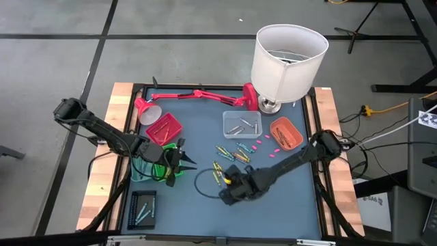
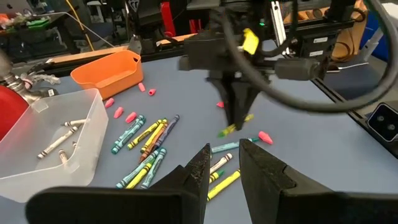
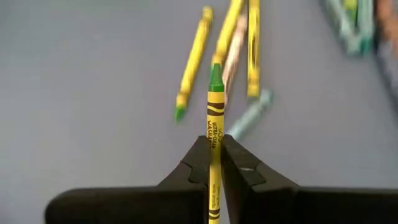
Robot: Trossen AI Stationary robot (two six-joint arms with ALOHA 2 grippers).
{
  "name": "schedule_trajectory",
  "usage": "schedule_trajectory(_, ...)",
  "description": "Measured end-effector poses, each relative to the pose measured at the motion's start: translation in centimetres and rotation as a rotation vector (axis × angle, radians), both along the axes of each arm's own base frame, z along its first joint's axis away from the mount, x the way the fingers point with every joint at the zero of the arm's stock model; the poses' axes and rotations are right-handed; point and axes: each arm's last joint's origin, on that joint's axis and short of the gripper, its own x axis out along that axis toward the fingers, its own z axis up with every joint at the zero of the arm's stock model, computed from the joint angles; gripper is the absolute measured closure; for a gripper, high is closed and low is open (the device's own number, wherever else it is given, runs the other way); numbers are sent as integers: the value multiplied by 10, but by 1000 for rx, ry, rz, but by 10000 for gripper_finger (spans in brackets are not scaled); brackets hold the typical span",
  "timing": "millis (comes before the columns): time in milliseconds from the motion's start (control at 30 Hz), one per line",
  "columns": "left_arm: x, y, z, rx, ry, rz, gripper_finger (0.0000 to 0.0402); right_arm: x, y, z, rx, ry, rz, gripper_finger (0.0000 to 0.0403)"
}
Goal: Sort crayons
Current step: Put the green crayon into the green bin
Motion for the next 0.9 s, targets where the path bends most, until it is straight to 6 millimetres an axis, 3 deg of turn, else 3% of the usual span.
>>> schedule_trajectory(200,-5,-1,7,-11,-28,-11,332,30,-30,13,-52,-117,151,387)
schedule_trajectory(467,-29,-1,36,-57,-148,-41,332,65,-57,28,-114,-379,363,387)
schedule_trajectory(700,-54,8,53,-58,-210,61,332,89,-73,35,-176,-596,470,386)
schedule_trajectory(900,-67,16,67,-93,-294,95,332,104,-76,25,-197,-724,463,386)
